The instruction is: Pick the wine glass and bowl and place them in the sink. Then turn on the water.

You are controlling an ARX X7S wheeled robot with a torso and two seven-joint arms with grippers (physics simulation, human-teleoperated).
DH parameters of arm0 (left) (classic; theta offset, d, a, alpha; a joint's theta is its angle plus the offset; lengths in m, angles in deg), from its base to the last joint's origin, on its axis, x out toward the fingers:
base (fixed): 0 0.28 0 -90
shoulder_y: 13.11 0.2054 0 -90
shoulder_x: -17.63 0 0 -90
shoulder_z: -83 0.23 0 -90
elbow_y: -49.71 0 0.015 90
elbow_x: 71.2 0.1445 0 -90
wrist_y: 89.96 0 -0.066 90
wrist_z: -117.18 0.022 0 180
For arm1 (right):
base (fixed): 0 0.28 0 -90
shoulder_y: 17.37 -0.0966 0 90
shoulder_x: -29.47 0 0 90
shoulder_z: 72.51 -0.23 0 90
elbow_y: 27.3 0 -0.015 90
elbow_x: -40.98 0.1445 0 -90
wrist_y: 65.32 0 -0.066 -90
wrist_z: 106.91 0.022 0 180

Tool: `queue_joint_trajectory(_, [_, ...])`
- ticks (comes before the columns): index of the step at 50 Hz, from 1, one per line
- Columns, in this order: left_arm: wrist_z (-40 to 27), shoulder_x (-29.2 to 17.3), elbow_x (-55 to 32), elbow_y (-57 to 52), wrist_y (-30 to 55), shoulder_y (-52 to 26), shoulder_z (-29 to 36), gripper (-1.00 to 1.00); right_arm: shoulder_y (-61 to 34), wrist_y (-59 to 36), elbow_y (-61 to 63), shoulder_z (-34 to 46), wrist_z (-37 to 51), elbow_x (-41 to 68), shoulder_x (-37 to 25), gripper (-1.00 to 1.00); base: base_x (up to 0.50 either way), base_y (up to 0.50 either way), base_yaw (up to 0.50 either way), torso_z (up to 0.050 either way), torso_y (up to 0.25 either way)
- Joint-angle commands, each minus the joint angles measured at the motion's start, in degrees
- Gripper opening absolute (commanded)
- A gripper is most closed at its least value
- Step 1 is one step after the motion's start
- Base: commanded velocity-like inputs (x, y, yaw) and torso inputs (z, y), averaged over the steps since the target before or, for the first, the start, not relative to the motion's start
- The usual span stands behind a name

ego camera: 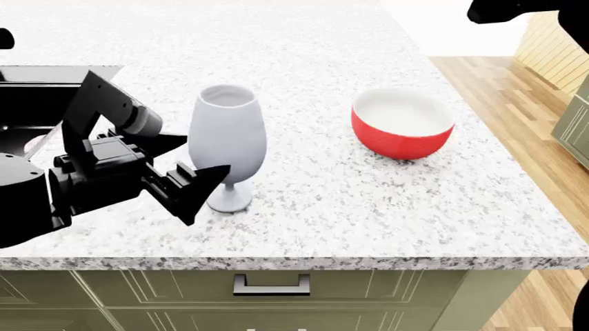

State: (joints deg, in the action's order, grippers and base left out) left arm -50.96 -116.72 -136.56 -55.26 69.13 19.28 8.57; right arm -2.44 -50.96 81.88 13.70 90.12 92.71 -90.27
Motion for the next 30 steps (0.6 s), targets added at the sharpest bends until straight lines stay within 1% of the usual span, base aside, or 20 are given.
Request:
queue_joint_trajectory(1, [1.2, 1.6, 3.1, 1.6, -1.8, -0.2, 2.0, -1.00, 0.3, 0.2, 0.0, 0.0, 0.2, 0.3, -0.4, 1.00, 0.00, 0.00, 0.00, 0.000, 0.000])
queue_joint_trajectory(17, [2.0, 1.4, 2.6, 1.4, -2.2, -0.4, 2.3, -1.00, 0.7, 1.1, -0.7, 0.6, 0.2, 0.2, -0.5, 1.00, 0.00, 0.00, 0.00, 0.000, 0.000])
queue_joint_trajectory(30, [-0.4, 0.6, -0.3, -0.2, -0.3, -3.9, -0.3, -1.00, -0.4, 1.3, -1.2, 0.9, 0.4, 0.6, -0.3, 1.00, 0.00, 0.00, 0.00, 0.000, 0.000])
